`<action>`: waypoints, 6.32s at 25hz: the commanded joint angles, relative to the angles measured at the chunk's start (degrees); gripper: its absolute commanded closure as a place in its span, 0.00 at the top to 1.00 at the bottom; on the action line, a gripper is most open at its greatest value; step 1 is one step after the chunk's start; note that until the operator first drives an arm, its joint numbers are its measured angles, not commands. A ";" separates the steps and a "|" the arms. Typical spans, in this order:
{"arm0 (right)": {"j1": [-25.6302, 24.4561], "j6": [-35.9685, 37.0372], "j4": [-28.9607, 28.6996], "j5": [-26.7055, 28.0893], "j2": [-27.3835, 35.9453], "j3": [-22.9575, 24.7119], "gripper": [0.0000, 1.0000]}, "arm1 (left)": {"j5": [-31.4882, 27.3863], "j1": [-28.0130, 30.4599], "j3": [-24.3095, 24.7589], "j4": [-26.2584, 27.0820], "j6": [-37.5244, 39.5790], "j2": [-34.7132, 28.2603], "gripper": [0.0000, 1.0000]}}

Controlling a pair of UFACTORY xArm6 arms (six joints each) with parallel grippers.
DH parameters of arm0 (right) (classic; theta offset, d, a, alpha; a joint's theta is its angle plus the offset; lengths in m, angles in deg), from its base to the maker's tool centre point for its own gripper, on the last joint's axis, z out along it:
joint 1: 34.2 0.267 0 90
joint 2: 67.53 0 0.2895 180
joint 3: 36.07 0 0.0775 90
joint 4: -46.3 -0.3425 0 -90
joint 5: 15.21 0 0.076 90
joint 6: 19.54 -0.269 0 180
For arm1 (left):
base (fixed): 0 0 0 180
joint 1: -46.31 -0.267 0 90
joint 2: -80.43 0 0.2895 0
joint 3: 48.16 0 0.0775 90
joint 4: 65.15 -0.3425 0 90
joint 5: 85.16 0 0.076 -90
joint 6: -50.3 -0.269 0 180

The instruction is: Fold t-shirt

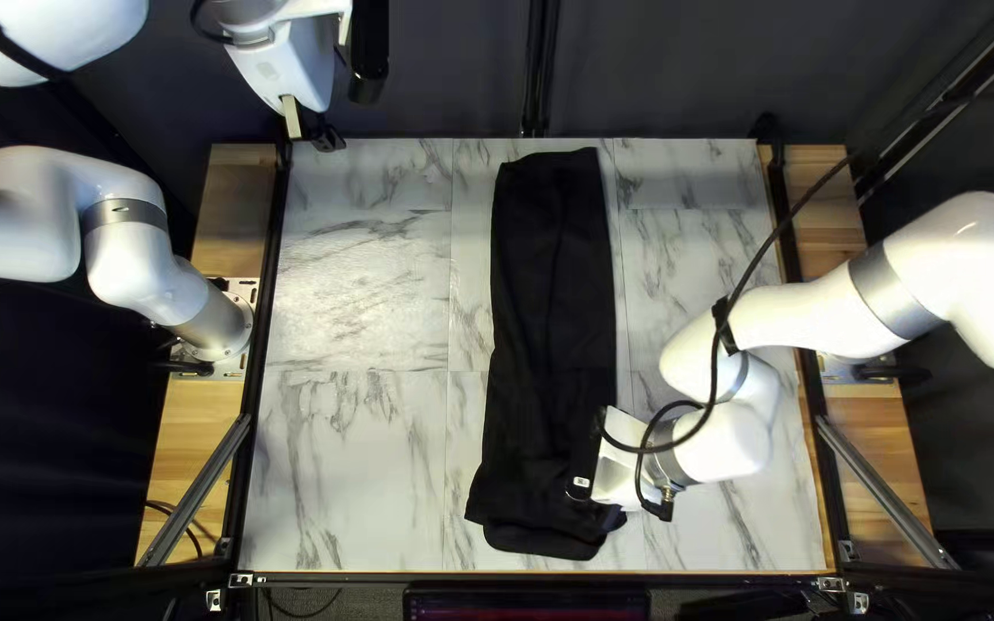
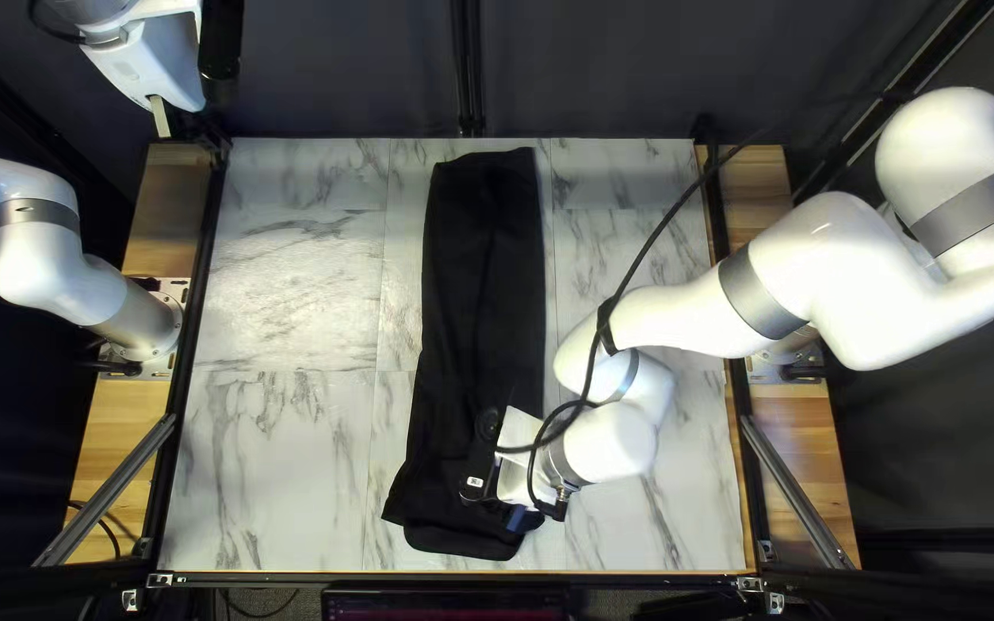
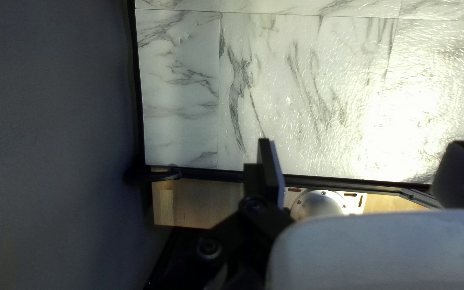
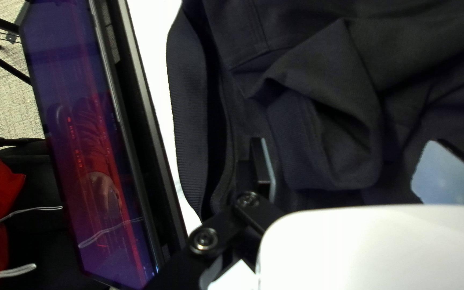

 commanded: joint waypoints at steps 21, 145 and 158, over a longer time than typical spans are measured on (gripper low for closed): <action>-0.78 25.42 -20.20 6.13 6.41 1.03 0.00 | 0.00 0.00 0.00 0.00 0.00 0.00 1.00; 6.36 26.60 -11.04 57.61 -19.93 -47.48 1.00 | 0.00 0.00 0.00 0.00 0.00 0.00 1.00; 5.58 24.87 -10.56 53.04 -7.06 -30.92 1.00 | 0.00 0.00 0.00 0.00 0.00 0.00 1.00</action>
